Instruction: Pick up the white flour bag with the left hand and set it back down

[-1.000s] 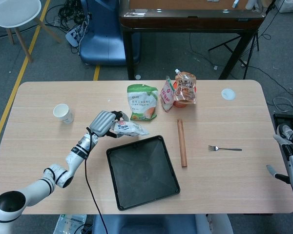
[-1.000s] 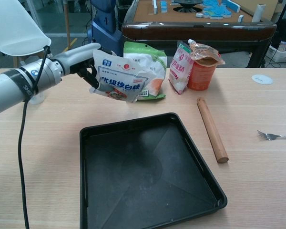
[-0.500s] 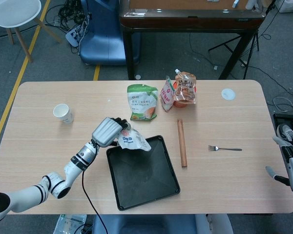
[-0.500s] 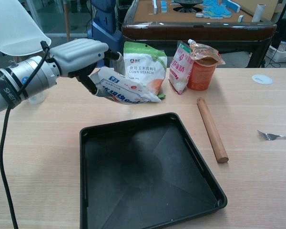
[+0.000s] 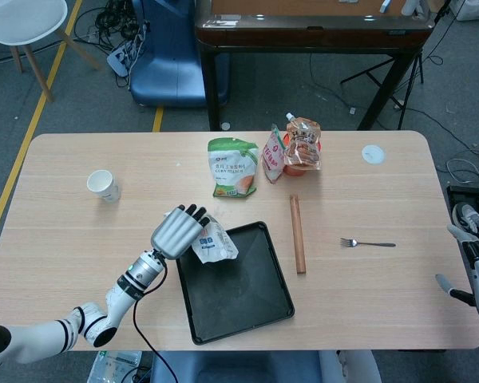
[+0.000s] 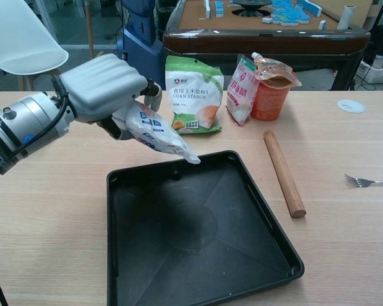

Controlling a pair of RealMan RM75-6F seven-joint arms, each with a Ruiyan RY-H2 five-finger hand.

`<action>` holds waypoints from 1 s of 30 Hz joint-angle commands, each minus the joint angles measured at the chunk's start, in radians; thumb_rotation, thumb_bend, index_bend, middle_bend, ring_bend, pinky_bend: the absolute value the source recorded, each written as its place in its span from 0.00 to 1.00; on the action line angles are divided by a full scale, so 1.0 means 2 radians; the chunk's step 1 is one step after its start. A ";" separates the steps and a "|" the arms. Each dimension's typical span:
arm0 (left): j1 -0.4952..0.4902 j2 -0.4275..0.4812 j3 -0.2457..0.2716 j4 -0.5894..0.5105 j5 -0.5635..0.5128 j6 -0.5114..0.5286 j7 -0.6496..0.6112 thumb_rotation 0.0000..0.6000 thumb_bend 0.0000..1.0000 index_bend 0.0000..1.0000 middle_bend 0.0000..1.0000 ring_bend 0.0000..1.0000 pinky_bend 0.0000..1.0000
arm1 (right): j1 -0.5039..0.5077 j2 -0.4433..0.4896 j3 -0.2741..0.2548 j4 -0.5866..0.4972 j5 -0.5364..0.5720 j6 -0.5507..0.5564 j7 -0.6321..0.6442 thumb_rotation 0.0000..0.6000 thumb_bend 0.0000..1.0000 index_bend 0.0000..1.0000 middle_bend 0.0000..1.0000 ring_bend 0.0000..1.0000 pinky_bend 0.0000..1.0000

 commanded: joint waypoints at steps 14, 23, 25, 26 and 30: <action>0.035 -0.014 0.030 -0.026 0.022 0.027 0.226 1.00 0.21 0.65 0.82 0.77 0.74 | -0.003 -0.001 0.000 0.001 0.000 0.003 0.002 1.00 0.17 0.19 0.28 0.20 0.22; 0.045 -0.018 0.027 -0.037 0.012 0.020 0.286 1.00 0.21 0.65 0.82 0.77 0.74 | -0.005 -0.001 0.000 0.000 0.001 0.004 0.002 1.00 0.17 0.19 0.28 0.20 0.22; 0.048 -0.019 0.025 -0.041 0.004 0.016 0.299 1.00 0.21 0.64 0.81 0.77 0.74 | -0.005 -0.001 0.000 0.000 0.001 0.004 0.002 1.00 0.17 0.19 0.28 0.20 0.22; 0.048 -0.019 0.024 -0.045 -0.001 0.012 0.308 1.00 0.21 0.64 0.81 0.77 0.74 | -0.006 -0.001 0.000 0.000 0.001 0.004 0.002 1.00 0.17 0.19 0.28 0.20 0.22; 0.051 -0.018 0.017 -0.056 -0.018 0.005 0.335 1.00 0.21 0.64 0.81 0.77 0.74 | -0.006 0.000 0.001 -0.001 0.003 0.004 0.001 1.00 0.17 0.19 0.28 0.20 0.22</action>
